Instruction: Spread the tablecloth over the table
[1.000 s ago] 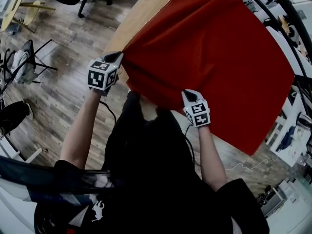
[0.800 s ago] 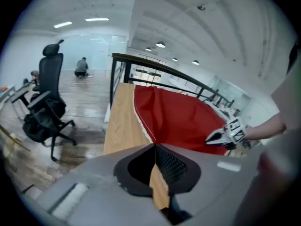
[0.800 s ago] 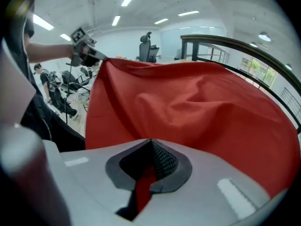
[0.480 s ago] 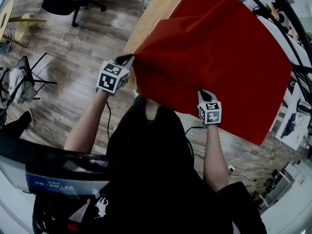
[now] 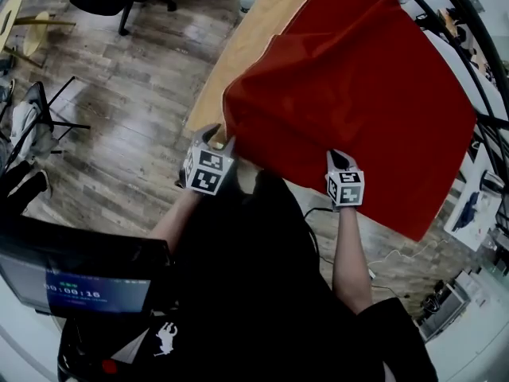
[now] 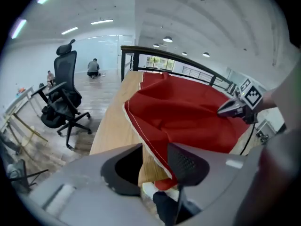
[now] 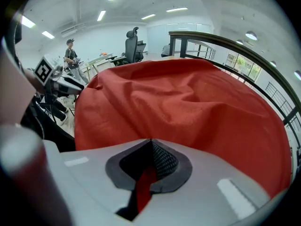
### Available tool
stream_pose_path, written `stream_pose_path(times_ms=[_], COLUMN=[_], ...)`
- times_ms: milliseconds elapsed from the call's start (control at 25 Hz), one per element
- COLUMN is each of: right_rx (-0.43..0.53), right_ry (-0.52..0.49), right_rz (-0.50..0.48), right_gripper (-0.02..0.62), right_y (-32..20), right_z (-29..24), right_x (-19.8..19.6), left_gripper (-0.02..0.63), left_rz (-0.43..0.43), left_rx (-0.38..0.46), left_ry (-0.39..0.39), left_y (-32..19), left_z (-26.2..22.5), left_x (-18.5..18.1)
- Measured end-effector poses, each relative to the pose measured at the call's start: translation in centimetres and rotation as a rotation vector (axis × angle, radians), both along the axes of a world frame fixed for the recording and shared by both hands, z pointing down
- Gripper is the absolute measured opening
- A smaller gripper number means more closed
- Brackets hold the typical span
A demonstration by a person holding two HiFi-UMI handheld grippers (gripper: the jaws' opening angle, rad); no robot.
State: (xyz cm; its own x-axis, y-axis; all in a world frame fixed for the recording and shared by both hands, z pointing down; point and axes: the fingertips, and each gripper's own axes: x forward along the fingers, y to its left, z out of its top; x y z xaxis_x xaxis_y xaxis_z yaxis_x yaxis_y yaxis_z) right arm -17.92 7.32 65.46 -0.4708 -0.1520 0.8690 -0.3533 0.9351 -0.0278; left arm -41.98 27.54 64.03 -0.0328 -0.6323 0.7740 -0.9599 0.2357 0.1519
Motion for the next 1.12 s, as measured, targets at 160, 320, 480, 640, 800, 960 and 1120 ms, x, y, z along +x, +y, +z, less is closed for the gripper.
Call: stream_pose_path(times_ms=[160,320,480,640,800,960,1120], right_rx=[-0.011,-0.049,-0.07,-0.063,-0.052,-0.016,0.002], right_ry=[-0.006,-0.046,-0.075,-0.065,-0.06,-0.091,-0.057], right_rz=[-0.047,-0.045,-0.068,-0.088,-0.104,-0.088,-0.016], right_gripper=[0.009,0.009,0.009,0.009,0.009,0.009,0.009], right_y=[-0.8,-0.3,-0.3,0.0,1.5,2.8,1.4], right_z=[-0.3,0.4,0.5,0.4,0.4,-0.8,0.4], right_x=[1.2,0.3,0.3,0.1,-2.1,-6.5,-5.6], left_gripper=[0.101,0.014,0.009,0.012,0.014,0.082,0.05], left_rz=[-0.043,-0.07,-0.157,-0.179,-0.148,-0.18,-0.141], left_rx=[-0.077,-0.083,-0.059,-0.014,-0.021,-0.09,0.0], left_ry=[-0.154,-0.104,0.019,0.031,-0.015,0.053,-0.013], left_y=[-0.7,-0.7,0.2,1.8,3.9,7.2,5.6], left_z=[1.1,2.1,1.0,-2.0,-2.8,1.7,-0.6], left_x=[2.1,1.8,-0.9,-5.3,-9.2,-12.2,-10.8])
